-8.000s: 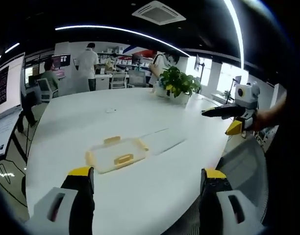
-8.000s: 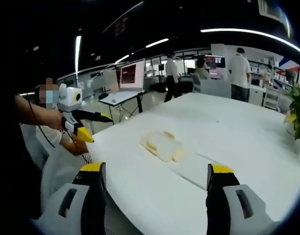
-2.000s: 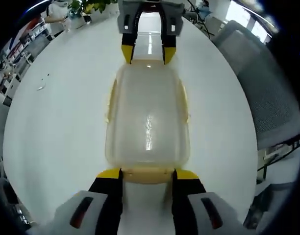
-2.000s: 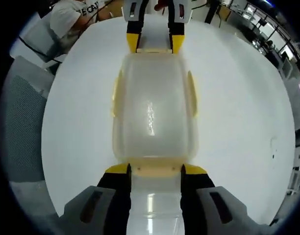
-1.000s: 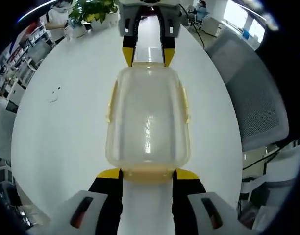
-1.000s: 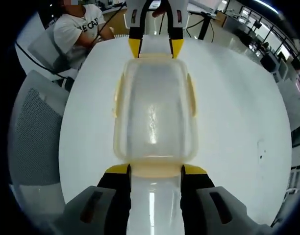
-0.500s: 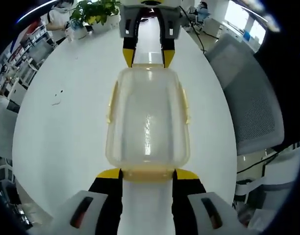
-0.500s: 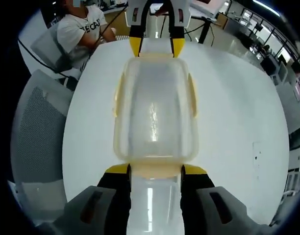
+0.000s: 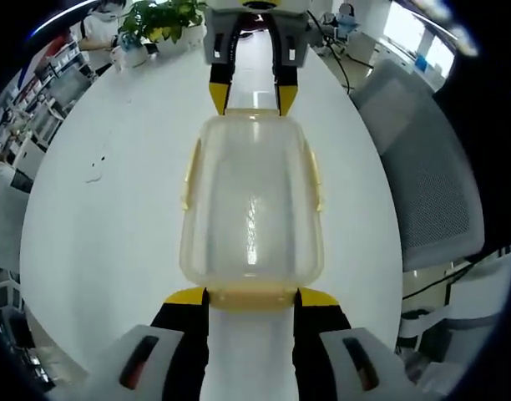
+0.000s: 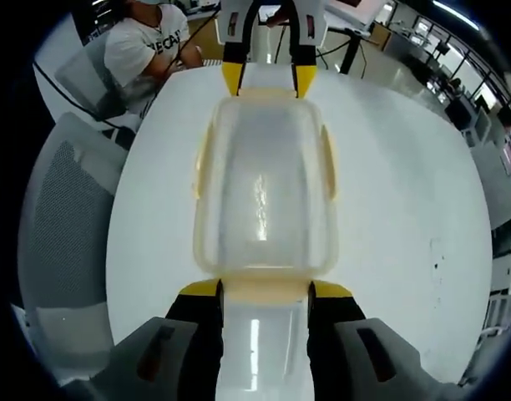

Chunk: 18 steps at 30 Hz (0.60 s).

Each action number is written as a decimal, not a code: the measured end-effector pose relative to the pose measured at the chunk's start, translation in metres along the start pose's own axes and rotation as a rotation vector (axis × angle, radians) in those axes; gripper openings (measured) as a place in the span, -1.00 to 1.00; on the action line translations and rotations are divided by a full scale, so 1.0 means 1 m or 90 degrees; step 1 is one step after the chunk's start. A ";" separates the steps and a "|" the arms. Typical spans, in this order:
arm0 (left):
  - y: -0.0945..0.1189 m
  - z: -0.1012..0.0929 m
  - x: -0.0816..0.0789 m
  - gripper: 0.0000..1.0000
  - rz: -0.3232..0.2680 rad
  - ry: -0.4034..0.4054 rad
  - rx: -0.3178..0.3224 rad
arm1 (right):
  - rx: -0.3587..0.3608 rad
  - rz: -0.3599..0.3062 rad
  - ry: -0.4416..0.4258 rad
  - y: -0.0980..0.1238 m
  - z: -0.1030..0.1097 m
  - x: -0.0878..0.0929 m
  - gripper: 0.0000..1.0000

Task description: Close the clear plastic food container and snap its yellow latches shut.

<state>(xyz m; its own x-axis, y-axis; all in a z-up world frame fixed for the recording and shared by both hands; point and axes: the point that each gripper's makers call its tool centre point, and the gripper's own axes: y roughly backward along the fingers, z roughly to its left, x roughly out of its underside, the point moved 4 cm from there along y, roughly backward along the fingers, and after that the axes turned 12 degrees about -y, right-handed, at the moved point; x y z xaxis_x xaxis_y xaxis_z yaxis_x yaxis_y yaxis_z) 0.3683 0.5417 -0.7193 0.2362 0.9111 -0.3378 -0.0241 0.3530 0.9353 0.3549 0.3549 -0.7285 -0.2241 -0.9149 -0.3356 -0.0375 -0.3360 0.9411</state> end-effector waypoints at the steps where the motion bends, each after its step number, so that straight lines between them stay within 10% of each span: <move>1: 0.000 0.000 -0.001 -0.33 0.000 0.000 0.000 | -0.001 0.000 -0.001 0.000 0.000 0.001 -0.29; 18: -0.014 0.004 -0.027 -0.33 -0.014 0.006 0.003 | 0.003 0.012 0.000 0.009 -0.005 0.029 -0.29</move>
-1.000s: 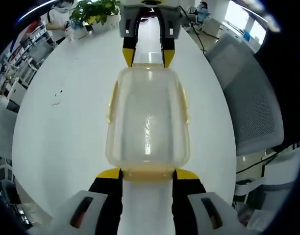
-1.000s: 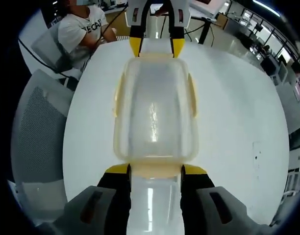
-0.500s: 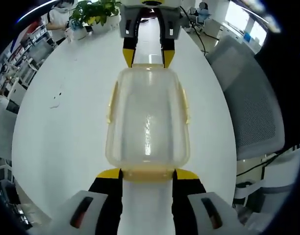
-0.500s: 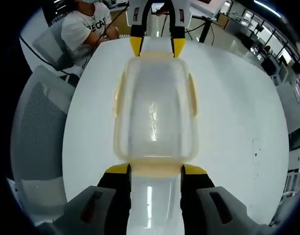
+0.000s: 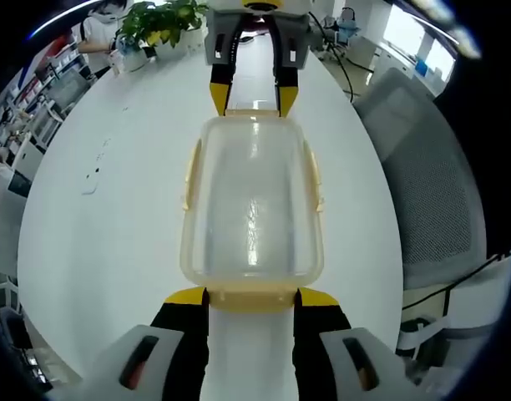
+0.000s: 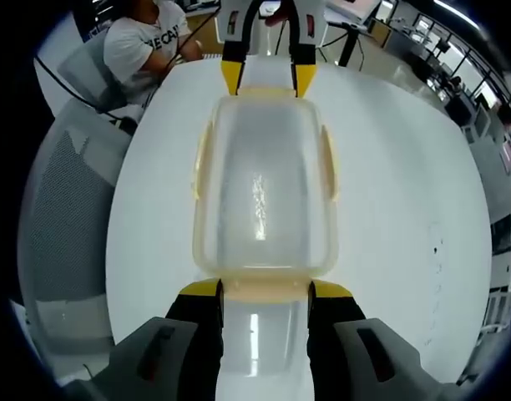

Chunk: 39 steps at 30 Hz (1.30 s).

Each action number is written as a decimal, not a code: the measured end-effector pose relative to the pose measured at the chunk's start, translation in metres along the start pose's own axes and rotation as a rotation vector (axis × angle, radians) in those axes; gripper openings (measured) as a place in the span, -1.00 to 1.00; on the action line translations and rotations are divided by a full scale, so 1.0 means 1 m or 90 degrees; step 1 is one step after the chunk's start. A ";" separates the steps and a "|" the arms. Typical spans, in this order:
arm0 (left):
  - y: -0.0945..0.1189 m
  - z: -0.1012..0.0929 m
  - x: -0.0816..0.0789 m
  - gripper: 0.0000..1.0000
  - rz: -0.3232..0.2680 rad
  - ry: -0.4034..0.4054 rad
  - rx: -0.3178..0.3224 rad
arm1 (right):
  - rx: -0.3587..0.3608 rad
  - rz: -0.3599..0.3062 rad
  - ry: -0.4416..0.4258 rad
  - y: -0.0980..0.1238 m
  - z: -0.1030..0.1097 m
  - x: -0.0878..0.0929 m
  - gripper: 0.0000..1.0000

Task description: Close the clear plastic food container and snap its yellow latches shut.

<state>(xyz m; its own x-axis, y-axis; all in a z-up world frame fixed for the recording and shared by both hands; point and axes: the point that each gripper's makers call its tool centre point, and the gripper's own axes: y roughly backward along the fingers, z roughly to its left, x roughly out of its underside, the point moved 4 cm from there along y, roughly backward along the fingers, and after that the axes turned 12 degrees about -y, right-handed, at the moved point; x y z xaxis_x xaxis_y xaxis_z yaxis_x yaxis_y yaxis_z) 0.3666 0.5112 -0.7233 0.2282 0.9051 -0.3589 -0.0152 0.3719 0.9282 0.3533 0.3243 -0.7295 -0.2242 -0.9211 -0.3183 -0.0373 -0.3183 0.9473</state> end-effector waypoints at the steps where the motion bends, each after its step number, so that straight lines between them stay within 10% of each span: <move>1: -0.001 0.000 -0.002 -0.33 -0.001 0.000 0.001 | -0.001 0.000 -0.001 0.000 0.000 0.002 -0.29; 39: -0.040 0.012 -0.084 -0.33 -0.009 -0.001 0.008 | 0.000 0.010 -0.014 0.024 -0.012 0.091 -0.28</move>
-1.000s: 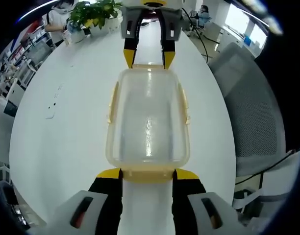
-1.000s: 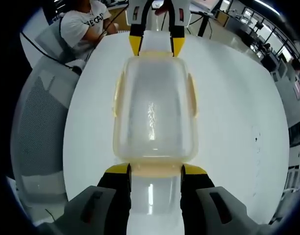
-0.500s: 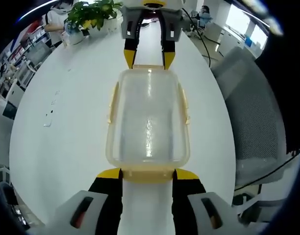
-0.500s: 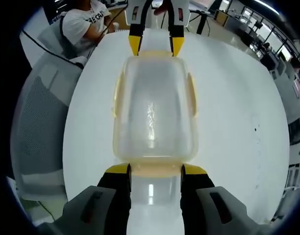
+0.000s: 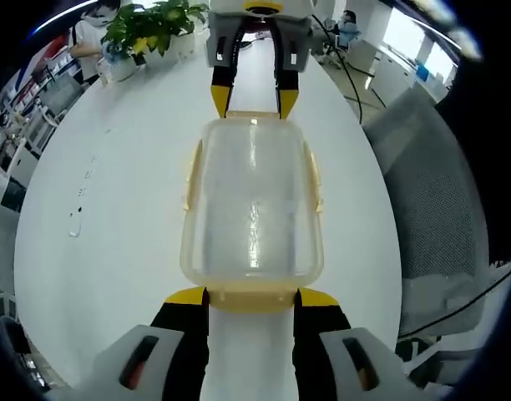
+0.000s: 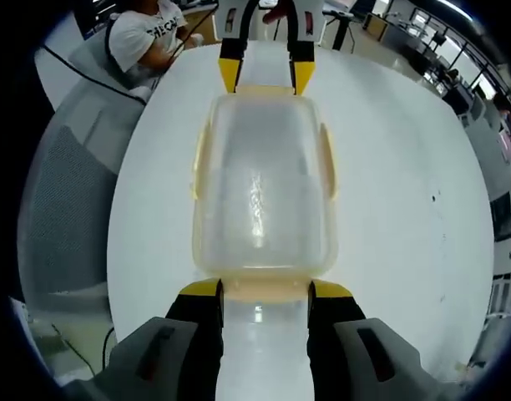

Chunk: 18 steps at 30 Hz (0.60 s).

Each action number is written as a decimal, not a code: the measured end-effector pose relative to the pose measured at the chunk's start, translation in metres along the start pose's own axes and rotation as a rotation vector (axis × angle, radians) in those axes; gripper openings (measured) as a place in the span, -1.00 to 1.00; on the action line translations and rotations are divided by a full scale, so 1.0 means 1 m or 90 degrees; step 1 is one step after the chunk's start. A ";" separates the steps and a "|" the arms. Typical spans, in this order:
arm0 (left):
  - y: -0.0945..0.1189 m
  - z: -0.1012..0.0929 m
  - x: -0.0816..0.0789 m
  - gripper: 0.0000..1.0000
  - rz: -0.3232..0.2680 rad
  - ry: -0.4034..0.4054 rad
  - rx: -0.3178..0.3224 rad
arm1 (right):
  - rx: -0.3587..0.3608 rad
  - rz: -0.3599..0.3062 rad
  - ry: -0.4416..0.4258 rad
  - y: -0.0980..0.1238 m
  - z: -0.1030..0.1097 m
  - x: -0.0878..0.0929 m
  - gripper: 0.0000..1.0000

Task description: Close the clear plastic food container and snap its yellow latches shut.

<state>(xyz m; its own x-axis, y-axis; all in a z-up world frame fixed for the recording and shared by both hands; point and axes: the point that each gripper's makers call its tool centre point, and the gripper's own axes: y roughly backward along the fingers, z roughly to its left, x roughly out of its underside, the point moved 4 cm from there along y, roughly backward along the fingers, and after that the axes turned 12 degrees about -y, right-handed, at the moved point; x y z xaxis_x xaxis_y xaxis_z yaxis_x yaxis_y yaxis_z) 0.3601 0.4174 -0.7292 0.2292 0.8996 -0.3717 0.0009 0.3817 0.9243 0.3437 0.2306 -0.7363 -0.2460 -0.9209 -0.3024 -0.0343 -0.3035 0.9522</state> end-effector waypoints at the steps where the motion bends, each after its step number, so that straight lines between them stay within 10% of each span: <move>1: -0.001 0.001 -0.002 -0.33 0.002 -0.004 -0.001 | 0.000 -0.002 -0.002 0.000 0.000 0.002 -0.28; 18: -0.023 0.005 -0.042 -0.33 -0.004 -0.004 0.008 | 0.002 0.012 -0.011 0.008 -0.006 0.047 -0.28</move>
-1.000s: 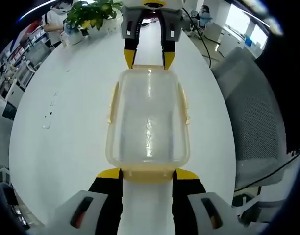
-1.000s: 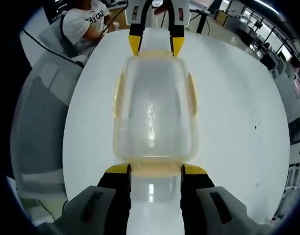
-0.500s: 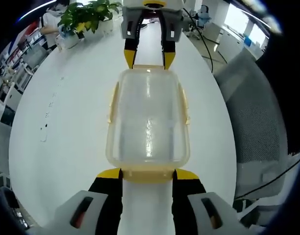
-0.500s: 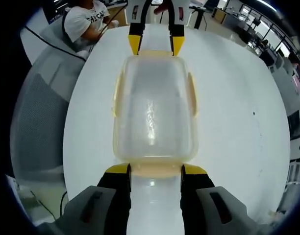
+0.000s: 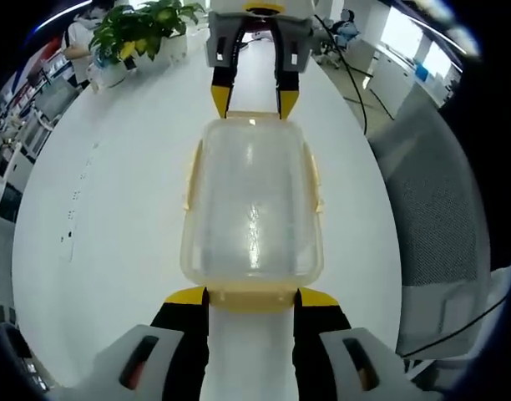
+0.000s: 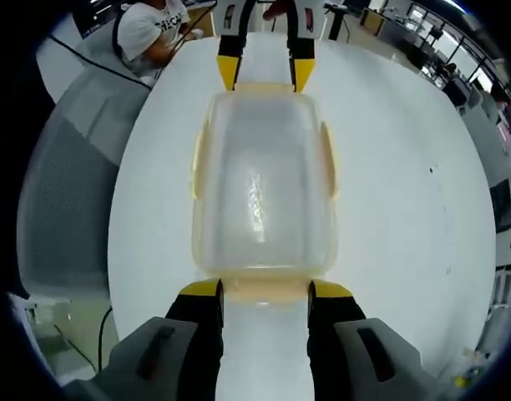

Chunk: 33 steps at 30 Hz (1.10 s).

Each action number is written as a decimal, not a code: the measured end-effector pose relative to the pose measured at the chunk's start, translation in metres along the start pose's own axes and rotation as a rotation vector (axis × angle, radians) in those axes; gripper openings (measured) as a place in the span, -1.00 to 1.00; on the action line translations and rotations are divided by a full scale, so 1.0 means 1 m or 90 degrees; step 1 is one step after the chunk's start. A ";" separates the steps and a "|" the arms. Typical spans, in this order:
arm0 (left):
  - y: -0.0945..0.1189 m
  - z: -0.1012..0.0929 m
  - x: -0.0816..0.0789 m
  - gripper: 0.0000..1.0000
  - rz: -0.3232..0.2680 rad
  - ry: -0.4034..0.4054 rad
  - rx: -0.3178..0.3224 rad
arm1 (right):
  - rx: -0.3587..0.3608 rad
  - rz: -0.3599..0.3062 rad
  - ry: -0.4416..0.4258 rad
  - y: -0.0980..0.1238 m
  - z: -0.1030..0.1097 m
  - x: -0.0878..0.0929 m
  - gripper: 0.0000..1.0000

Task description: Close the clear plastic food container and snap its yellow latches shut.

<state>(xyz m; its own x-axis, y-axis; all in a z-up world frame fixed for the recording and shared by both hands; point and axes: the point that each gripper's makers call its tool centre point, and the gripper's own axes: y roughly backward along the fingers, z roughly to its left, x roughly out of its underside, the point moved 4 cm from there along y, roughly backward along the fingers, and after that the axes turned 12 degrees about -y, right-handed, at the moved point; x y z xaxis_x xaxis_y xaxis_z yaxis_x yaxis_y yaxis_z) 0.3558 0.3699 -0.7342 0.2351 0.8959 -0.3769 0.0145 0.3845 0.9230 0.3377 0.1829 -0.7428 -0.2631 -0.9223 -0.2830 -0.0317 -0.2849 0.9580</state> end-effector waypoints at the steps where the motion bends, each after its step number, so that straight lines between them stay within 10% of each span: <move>1: -0.001 0.001 -0.002 -0.33 -0.001 0.000 0.000 | 0.001 0.001 0.000 0.000 -0.001 0.002 -0.28; 33: -0.023 0.005 -0.015 -0.32 0.012 -0.007 0.012 | 0.012 0.000 -0.010 -0.002 -0.003 0.024 -0.28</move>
<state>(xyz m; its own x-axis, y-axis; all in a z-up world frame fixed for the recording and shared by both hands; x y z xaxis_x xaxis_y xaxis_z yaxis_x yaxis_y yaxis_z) 0.3567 0.3469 -0.7493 0.2455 0.9003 -0.3594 0.0282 0.3640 0.9310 0.3340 0.1609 -0.7512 -0.2777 -0.9183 -0.2823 -0.0491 -0.2799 0.9588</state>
